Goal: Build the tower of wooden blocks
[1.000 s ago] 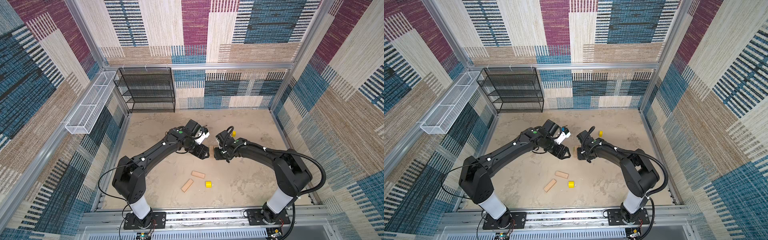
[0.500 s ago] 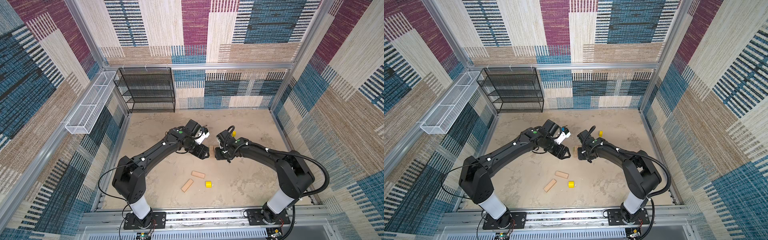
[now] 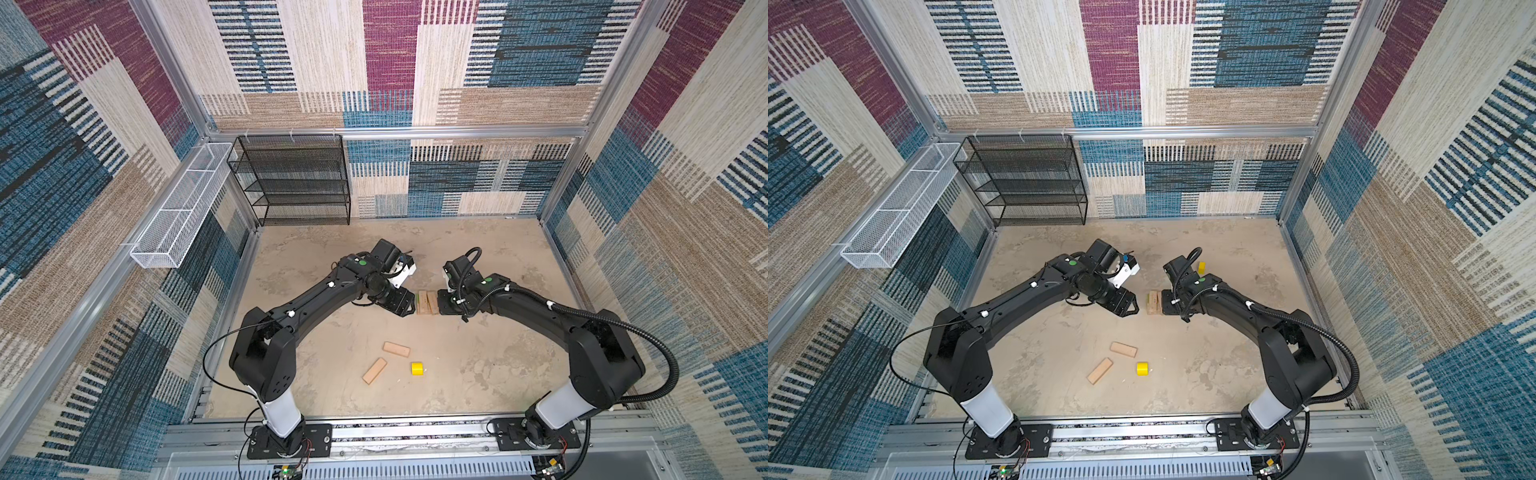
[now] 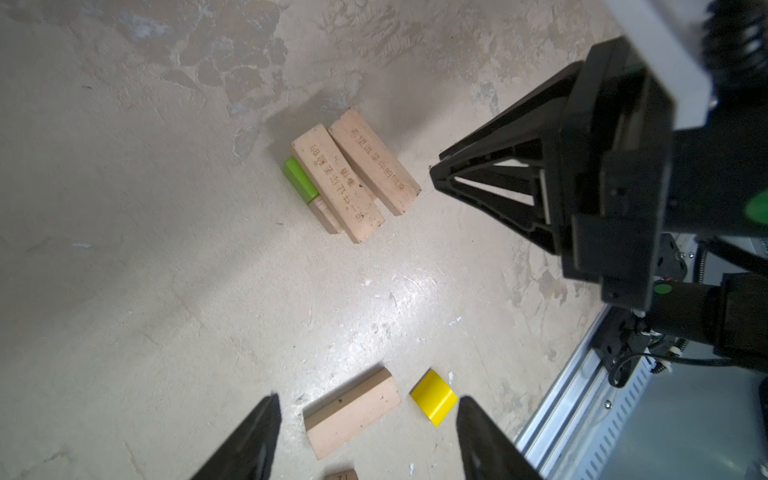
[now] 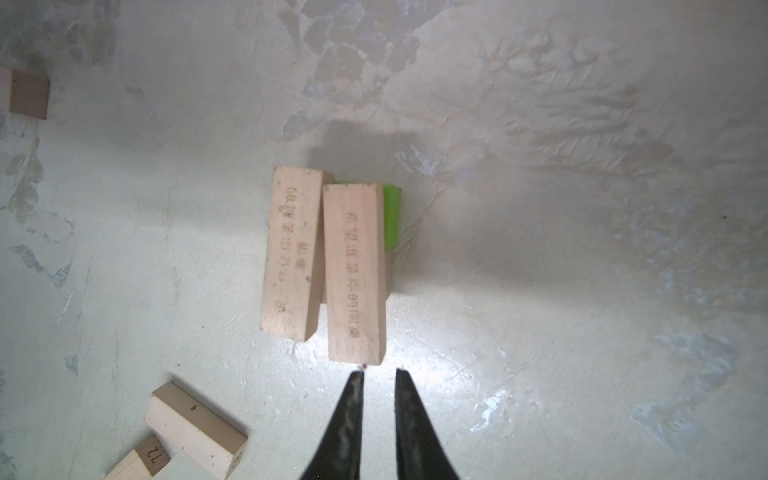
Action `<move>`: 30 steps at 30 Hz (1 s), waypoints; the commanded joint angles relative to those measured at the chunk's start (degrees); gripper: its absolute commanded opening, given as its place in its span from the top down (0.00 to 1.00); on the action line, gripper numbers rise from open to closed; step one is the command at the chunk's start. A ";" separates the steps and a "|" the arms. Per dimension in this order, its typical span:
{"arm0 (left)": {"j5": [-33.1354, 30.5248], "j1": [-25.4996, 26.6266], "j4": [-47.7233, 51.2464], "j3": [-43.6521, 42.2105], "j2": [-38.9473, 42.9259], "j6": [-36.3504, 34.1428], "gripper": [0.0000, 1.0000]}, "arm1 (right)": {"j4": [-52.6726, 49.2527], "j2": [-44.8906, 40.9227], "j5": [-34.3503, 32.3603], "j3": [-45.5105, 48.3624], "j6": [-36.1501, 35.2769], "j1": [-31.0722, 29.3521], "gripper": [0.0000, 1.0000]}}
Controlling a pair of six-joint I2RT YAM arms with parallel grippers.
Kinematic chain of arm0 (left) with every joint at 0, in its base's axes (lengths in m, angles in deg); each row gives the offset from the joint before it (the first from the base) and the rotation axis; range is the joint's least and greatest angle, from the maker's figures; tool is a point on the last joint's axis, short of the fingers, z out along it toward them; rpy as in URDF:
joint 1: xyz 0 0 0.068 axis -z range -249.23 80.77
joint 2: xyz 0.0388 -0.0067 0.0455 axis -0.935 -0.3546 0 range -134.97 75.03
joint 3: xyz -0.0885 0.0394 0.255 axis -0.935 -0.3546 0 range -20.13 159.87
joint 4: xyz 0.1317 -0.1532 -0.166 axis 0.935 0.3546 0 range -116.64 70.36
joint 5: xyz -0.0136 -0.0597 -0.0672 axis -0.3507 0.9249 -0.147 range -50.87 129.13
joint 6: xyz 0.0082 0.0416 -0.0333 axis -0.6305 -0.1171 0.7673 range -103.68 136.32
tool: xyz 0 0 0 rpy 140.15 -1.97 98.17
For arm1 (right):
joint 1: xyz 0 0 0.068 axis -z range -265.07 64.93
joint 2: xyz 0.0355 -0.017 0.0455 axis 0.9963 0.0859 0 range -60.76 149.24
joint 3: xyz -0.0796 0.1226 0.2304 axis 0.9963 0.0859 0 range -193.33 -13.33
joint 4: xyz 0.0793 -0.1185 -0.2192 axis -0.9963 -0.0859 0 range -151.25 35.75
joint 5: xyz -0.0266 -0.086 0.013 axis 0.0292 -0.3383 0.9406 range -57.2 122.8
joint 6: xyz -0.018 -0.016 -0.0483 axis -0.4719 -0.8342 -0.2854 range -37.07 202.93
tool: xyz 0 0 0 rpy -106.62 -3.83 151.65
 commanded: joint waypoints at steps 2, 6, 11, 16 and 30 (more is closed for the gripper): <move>2.42 -0.52 0.56 0.91 -0.88 1.48 0.29 | 2.53 -0.30 1.03 2.11 -0.46 0.83 0.85; 3.33 -1.09 0.55 1.16 -1.46 1.84 0.29 | 3.49 0.70 1.97 3.03 -0.29 0.97 0.85; 3.77 -1.31 0.62 1.17 -1.51 1.92 0.29 | 4.03 2.41 3.24 2.84 -0.43 1.02 0.86; 4.04 -1.53 0.55 1.13 -1.48 2.01 0.29 | 4.12 3.62 3.45 2.10 -0.80 1.06 0.86; 4.24 -1.84 0.58 1.03 -1.29 2.11 0.29 | 4.12 5.15 4.32 0.65 -1.07 1.05 0.86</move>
